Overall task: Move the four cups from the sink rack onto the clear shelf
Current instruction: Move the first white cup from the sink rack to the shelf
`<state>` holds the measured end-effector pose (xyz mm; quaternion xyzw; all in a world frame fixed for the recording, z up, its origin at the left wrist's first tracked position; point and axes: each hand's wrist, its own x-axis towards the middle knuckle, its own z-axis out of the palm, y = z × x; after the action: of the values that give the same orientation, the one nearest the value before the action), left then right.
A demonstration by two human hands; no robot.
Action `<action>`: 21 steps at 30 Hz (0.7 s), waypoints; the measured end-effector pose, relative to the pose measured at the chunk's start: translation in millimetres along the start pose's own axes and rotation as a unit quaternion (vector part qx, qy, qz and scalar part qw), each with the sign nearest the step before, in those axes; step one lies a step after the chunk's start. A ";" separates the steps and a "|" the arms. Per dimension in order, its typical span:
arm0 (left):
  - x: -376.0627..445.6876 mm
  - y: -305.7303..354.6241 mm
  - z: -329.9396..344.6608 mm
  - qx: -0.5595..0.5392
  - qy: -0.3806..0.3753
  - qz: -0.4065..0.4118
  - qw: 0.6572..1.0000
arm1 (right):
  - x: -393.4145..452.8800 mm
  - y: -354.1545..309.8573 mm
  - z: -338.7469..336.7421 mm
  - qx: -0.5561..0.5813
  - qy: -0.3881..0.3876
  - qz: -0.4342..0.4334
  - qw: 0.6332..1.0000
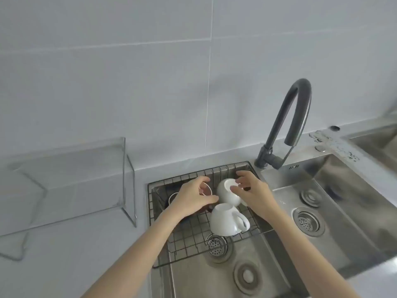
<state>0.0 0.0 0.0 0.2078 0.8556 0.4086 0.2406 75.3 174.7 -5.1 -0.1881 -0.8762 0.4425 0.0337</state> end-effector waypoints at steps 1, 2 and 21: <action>7.4 0.3 5.8 0.000 -0.019 -0.006 1.000 | 1.5 8.5 -1.6 0.006 0.000 0.017 1.000; 14.4 -2.6 11.6 -0.004 -0.036 -0.013 0.999 | 3.1 15.5 -1.9 0.008 0.000 0.029 1.000; 36.2 -76.5 82.2 -0.158 -0.107 -0.164 0.968 | 3.2 70.6 40.6 -0.009 -0.097 0.183 0.978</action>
<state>6.8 24.9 -115.2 0.0661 0.7717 0.4687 0.4247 84.3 182.9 -85.8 -0.3012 -0.8300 0.4496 -0.1348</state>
